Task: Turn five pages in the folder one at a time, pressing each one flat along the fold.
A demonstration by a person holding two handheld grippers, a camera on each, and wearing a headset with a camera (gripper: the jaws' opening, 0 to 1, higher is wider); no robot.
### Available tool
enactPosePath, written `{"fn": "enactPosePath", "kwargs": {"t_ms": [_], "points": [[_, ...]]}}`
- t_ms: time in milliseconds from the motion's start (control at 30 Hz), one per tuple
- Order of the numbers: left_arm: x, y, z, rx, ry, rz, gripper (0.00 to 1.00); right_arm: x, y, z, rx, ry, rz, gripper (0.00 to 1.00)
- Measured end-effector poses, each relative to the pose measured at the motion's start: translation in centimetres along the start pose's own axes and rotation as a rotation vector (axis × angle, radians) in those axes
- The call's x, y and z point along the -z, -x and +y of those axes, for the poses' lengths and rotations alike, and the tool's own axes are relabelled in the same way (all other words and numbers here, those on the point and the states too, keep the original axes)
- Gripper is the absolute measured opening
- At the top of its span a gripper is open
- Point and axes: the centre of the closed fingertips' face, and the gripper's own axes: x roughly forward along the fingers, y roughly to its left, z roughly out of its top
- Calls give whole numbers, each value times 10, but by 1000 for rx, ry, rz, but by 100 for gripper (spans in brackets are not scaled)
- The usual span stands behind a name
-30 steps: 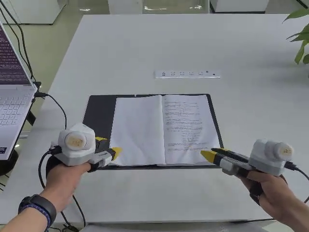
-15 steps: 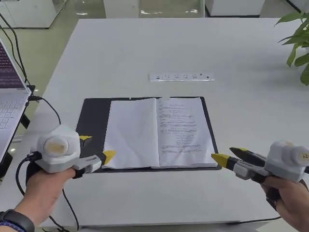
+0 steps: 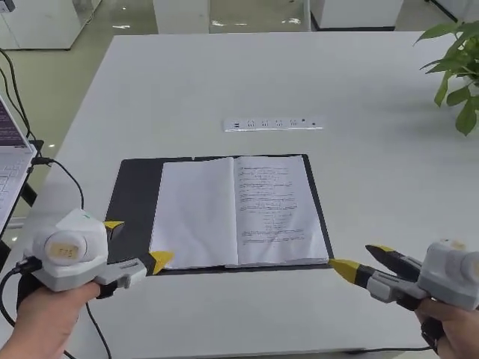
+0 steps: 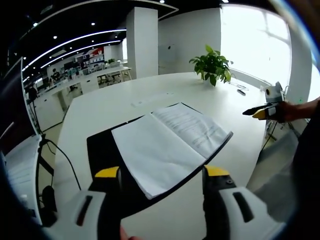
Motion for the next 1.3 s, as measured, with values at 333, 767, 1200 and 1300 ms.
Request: {"fn": "enactPosePath", "kwargs": {"t_ms": [333,767,1200,1300], "points": [[-12,-18,-22,37,-23,-1,66,3,7,-7,11,-7,-12,67],[-26,-50,-53,106,-66,21,65,0,15,-10,17,-38,-48,66],[-48,-100,-110,223,-113,38,65,0,24,-11,30,-62,-74,66],[-49,-113,-122,250,-138,52,65,1,25,-13,32,-74,-79,66]]}}
